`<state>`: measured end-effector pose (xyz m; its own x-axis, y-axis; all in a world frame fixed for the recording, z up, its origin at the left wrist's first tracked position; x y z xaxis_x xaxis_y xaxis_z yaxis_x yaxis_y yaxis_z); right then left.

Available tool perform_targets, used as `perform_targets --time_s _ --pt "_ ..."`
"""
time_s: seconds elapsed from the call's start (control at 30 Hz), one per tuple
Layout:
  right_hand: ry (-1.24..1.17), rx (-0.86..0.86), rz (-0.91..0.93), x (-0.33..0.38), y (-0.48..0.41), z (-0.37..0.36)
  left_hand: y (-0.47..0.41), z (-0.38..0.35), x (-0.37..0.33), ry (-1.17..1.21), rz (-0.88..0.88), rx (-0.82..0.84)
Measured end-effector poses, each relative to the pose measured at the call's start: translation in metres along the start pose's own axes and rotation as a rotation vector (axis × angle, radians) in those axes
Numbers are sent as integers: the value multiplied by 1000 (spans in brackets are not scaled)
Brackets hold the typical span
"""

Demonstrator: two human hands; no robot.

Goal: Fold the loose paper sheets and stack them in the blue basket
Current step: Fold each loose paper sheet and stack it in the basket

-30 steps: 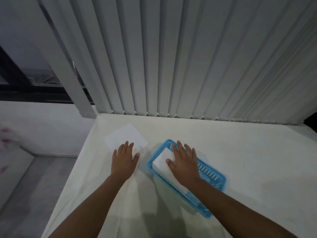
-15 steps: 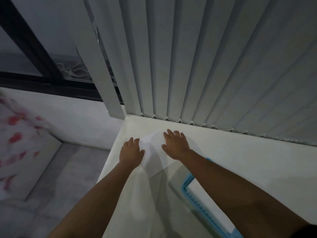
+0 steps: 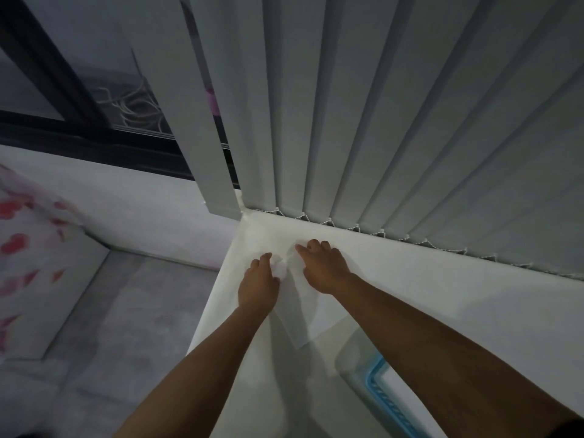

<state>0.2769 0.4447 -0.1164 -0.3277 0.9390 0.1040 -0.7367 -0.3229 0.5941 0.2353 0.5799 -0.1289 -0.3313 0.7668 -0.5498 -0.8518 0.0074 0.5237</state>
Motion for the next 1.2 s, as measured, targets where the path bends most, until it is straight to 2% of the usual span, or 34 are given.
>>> perform_targets --time_s 0.1,0.27,0.47,0.7,0.83,0.97,1.1,1.2 --pt "-10 -5 20 2 -2 4 -6 1 2 -43 5 59" --pt "-32 -130 65 5 11 27 7 3 -16 -98 -124 36" --pt "-13 -93 112 -6 47 16 31 -25 -25 -115 -211 169" --pt "49 -119 109 -22 89 -19 65 -45 -37 -312 -424 70" --pt "93 -72 95 -21 98 -39 71 -59 -35 -367 -381 71" --pt "100 -34 63 -23 102 -53 65 -51 -34 -188 -298 7" --pt "110 -56 4 -26 108 -54 49 -44 -36 -175 -176 37" --pt "155 -50 -47 -26 116 -52 37 -46 -35 -167 -114 149"
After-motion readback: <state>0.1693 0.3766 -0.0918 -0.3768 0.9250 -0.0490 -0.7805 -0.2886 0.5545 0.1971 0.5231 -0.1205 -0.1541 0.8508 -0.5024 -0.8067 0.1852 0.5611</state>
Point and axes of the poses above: each hand's wrist, its own y-axis away from the middle knuckle, its own z-axis out of the back of the hand, x = y × z, the point moved 10 cm from there along -y, towards the middle knuckle, and after that the axes turned 15 degrees about x, right-handed, at the moved point
